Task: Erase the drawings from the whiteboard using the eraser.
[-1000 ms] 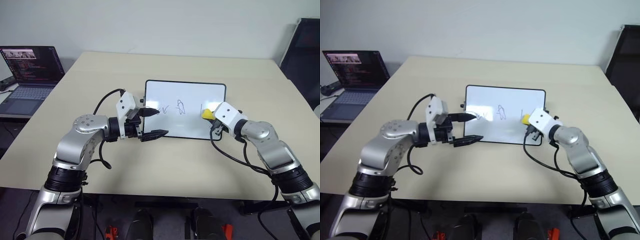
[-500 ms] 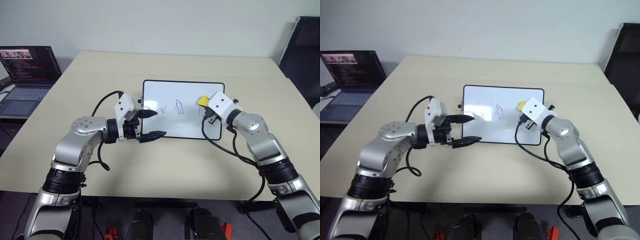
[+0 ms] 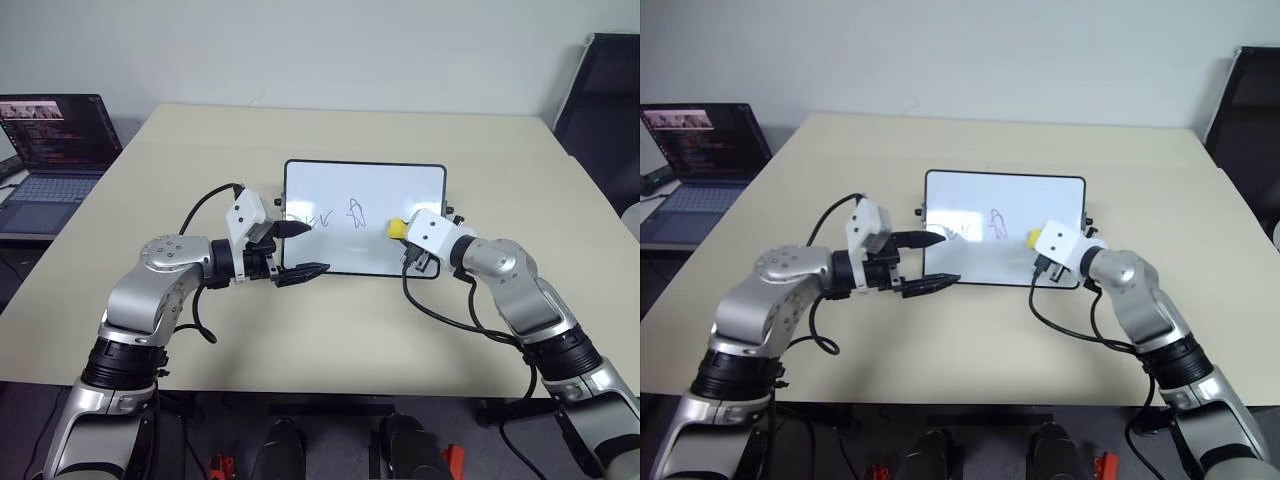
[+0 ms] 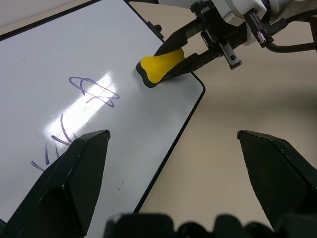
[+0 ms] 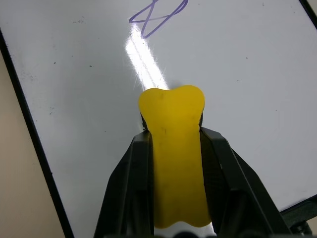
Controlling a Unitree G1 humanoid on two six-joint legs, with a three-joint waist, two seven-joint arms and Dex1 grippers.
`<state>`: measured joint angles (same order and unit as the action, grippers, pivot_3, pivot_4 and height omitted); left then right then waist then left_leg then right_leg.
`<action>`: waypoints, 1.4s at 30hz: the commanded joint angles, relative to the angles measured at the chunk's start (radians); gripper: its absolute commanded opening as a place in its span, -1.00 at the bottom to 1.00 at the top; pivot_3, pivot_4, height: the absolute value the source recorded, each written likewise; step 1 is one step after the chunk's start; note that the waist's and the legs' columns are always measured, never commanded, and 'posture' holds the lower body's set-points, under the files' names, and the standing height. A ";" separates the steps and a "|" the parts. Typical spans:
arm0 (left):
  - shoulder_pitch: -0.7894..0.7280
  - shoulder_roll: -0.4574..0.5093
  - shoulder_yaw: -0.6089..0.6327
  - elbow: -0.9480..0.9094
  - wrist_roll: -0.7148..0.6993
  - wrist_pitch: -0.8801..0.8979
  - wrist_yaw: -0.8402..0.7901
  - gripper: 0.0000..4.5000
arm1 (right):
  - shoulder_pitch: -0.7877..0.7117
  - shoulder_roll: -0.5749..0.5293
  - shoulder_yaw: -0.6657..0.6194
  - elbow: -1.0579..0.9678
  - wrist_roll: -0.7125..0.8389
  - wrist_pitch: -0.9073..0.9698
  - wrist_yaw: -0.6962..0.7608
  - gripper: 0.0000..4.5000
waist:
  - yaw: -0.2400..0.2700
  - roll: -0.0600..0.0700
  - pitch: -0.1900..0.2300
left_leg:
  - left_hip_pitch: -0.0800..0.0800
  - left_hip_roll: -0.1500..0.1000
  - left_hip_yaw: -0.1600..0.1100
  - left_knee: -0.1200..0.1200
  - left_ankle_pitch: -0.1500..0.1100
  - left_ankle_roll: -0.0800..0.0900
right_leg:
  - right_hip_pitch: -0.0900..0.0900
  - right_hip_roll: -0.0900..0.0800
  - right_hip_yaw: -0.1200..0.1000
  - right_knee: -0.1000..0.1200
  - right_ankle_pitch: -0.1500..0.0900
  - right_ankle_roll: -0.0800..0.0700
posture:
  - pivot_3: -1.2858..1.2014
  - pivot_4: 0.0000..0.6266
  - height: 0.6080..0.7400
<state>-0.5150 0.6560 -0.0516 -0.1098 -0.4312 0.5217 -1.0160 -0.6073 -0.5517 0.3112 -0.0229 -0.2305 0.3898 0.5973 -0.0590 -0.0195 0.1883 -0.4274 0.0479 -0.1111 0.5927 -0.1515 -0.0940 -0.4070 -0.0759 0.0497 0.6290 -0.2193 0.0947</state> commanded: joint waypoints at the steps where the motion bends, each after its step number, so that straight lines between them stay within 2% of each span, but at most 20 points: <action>1: 0.004 0.014 0.029 -0.041 -0.011 -0.011 -0.002 1.00 | -0.049 0.031 -0.066 0.010 -0.021 -0.027 -0.090 -0.57 | 0.001 0.000 0.000 | 0.000 0.000 0.000 0.000 0.000 0.000 | 0.000 0.000 0.000 0.000 0.000 0.000 | 0.03 -0.52 1.00; 9: 0.034 0.018 0.049 -0.047 -0.015 -0.008 0.016 1.00 | 0.043 0.008 -0.032 -0.082 0.002 0.053 0.046 -0.57 | 0.005 0.000 0.000 | -0.003 0.000 0.000 -0.002 0.000 0.000 | -0.001 0.000 -0.001 0.000 -0.004 0.001 | 0.03 -0.52 1.00; 13: 0.056 0.023 0.089 -0.031 -0.017 -0.021 0.030 1.00 | 0.068 0.026 -0.054 -0.141 0.022 0.095 0.063 -0.57 | 0.005 0.000 0.000 | -0.003 0.000 0.000 -0.003 0.000 0.000 | -0.001 0.000 -0.001 0.000 -0.004 0.001 | 0.03 -0.52 1.00; 19: 0.064 0.029 0.180 0.023 -0.036 -0.035 0.046 1.00 | 0.059 0.187 -0.241 -0.257 0.231 0.286 0.020 -0.57 | 0.002 0.000 0.000 | -0.003 0.000 0.000 -0.002 0.000 0.000 | -0.003 0.000 -0.002 0.003 -0.004 0.000 | 0.03 -0.52 1.00; 22: 0.069 0.032 0.217 0.046 -0.053 -0.039 0.046 1.00 | 0.091 0.225 -0.325 -0.332 0.327 0.378 0.012 -0.57 | 0.007 0.000 0.000 | -0.004 0.000 0.000 -0.003 0.000 0.000 | -0.003 0.000 -0.002 0.002 -0.004 0.000 | 0.03 -0.52 1.00; 27: 0.102 0.043 0.265 0.050 -0.099 -0.027 0.019 1.00 | 0.245 0.201 -0.404 -0.457 0.436 0.393 0.026 -0.57 | 0.024 0.000 0.000 | -0.005 0.000 0.000 -0.004 -0.001 -0.001 | -0.003 0.000 -0.002 0.000 -0.006 0.000 | 0.03 -0.52 1.00; 31: 0.121 0.055 0.262 0.034 -0.114 -0.024 -0.011 1.00 | 0.293 0.192 -0.410 -0.481 0.460 0.379 0.002 -0.57 | 0.024 0.000 0.000 | -0.005 0.000 0.000 -0.004 -0.001 -0.001 | -0.004 0.000 -0.002 0.001 -0.005 0.000 | 0.03 -0.52 1.00; 42: 0.101 0.046 0.245 0.025 -0.126 -0.021 -0.007 1.00 | 0.281 0.230 -0.370 -0.474 0.510 0.332 -0.065 -0.57 | 0.024 0.000 0.000 | -0.004 0.001 0.000 -0.004 -0.001 -0.001 | -0.004 0.000 -0.002 0.001 -0.005 -0.001 | 0.03 -0.52 1.00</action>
<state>-0.3983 0.6985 0.1878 -0.0432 -0.5372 0.5018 -1.0200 -0.3028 -0.3251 -0.0537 -0.4667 0.2597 0.7489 0.5423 -0.0348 -0.0193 0.1887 -0.4319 0.0486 -0.1114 0.5890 -0.1521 -0.0948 -0.4114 -0.0760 0.0475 0.6296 -0.2243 0.0937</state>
